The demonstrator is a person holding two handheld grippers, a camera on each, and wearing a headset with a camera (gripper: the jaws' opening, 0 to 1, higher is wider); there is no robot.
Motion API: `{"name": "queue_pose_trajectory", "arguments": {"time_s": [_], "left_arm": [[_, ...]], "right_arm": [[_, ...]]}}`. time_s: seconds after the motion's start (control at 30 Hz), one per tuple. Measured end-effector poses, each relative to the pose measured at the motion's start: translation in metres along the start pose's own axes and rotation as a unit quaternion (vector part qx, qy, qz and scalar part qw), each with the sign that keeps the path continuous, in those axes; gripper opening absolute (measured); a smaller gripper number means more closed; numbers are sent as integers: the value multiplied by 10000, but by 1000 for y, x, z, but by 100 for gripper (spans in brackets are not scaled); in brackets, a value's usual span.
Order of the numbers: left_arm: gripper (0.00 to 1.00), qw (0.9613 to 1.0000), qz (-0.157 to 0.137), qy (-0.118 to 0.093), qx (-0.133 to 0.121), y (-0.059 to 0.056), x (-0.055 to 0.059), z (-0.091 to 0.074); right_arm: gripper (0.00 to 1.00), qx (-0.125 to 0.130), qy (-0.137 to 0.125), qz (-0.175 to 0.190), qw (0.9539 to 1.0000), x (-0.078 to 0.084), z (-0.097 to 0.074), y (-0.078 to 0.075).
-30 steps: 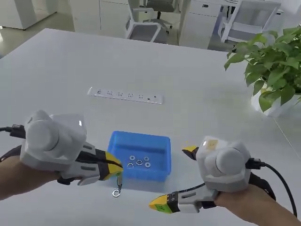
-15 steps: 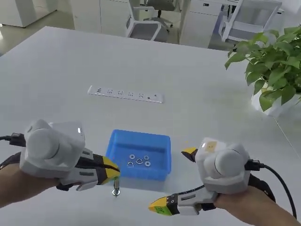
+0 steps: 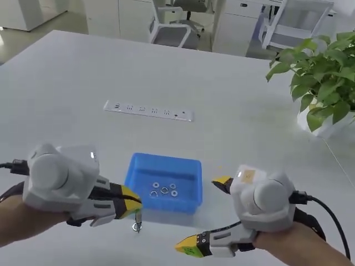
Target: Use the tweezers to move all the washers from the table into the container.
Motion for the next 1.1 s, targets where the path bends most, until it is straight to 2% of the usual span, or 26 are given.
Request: {"name": "queue_pose_trajectory", "arguments": {"time_s": [0.23,0.37,0.43,0.6,0.73,0.8,0.83,0.93,1.1], "left_arm": [[5,9999,68,-5,85,1,1,1],[5,9998,125,-9,172,3,3,2],[5,9997,164,16,195,5,4,2],[5,9993,227,59,276,8,4,2],[5,9992,228,61,308,8,4,2],[5,9992,215,52,319,7,4,2],[5,9992,225,50,328,7,4,2],[5,9990,245,52,363,7,3,2],[5,9989,253,61,388,6,2,2]], "right_arm": [[91,-198,15,-240,9995,-2,5,4],[77,-534,-51,-664,9963,-7,11,12],[70,-690,-12,-680,9953,-8,14,15],[59,-953,89,-987,9905,-11,26,21],[49,-1130,47,-1177,9866,-13,34,23],[42,-1256,74,-1378,9824,-13,39,25],[40,-1281,96,-1383,9820,-13,42,25],[37,-1434,193,-1568,9770,-14,51,27],[33,-1608,271,-1732,9713,-16,64,28]]}}
Point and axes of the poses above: the centre of the closed fingertips' face, and the gripper's own axes: z roughly forward along the fingers, y roughly to its left, x roughly out of its underside, the point moved 10 cm from there along -z, roughly backward along the fingers, and after that the axes turned 12 degrees about z, right-handed, at the moved point
